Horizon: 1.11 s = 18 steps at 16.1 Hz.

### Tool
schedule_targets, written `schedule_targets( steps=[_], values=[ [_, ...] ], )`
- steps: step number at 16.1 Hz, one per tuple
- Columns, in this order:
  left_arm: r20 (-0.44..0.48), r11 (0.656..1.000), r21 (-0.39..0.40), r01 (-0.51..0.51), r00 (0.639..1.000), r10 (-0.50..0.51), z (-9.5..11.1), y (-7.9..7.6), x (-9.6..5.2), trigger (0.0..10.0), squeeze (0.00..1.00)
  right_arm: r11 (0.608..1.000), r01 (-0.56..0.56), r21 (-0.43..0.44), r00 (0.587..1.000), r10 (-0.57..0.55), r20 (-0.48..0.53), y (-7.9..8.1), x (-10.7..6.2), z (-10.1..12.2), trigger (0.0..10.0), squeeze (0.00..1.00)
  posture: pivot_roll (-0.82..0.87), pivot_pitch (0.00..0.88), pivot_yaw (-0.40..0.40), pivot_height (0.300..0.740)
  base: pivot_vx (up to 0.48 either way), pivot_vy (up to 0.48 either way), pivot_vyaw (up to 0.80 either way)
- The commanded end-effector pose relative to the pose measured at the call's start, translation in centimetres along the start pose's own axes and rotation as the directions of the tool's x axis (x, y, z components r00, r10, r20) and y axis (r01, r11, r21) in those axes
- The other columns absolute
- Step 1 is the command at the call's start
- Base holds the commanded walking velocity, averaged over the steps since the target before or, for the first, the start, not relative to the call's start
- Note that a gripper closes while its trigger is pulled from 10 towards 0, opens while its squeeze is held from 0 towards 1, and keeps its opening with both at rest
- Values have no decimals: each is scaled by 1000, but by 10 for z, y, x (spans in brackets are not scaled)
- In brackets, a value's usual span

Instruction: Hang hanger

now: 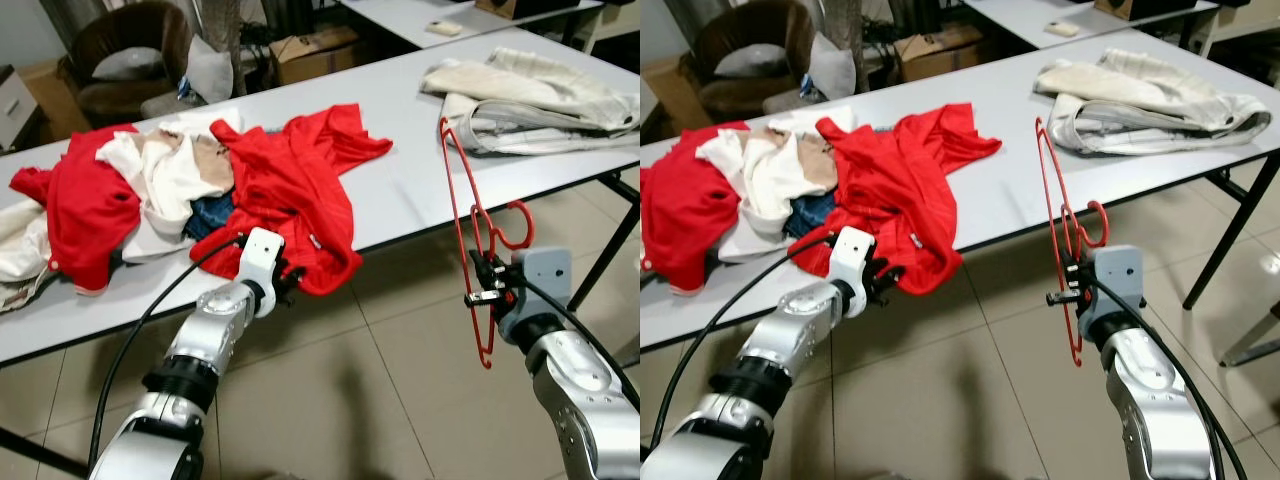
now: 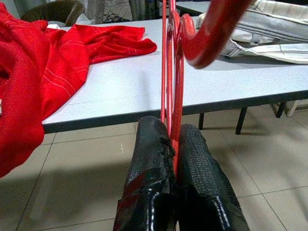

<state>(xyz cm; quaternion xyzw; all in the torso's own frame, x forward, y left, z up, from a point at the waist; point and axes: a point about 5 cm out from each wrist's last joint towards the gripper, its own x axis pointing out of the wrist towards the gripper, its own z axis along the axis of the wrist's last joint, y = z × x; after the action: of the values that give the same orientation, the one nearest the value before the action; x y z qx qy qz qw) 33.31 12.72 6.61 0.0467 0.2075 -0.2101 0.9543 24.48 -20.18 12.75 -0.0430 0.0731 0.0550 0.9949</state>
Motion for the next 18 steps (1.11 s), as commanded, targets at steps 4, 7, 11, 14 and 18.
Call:
schedule_targets(
  steps=[4,7,11,14,18],
  values=[
    [69,992,119,-51,997,42,8,4,0,0,0,1000,1,-3,1000,-1,28,3,0,5,10000,0,-159,0,188,740,0,0,0],
    [87,982,184,-27,996,11,7,3,-2,10000,0,1000,3,-4,1000,-2,28,3,-1,4,10000,0,-157,0,189,740,0,0,0],
    [110,974,208,-88,992,66,7,10,-4,10000,369,1000,-3,-3,1000,3,30,4,0,4,10000,0,-156,0,190,740,0,0,0],
    [123,982,154,-107,989,88,7,17,-8,10000,1000,1000,1,-2,1000,-1,28,4,-1,4,10000,0,-156,0,191,740,0,0,0],
    [12,974,196,-112,994,111,-12,18,-7,10000,0,1000,2,-2,1000,-2,29,3,0,4,10000,0,-153,0,189,740,0,0,0]
  ],
)
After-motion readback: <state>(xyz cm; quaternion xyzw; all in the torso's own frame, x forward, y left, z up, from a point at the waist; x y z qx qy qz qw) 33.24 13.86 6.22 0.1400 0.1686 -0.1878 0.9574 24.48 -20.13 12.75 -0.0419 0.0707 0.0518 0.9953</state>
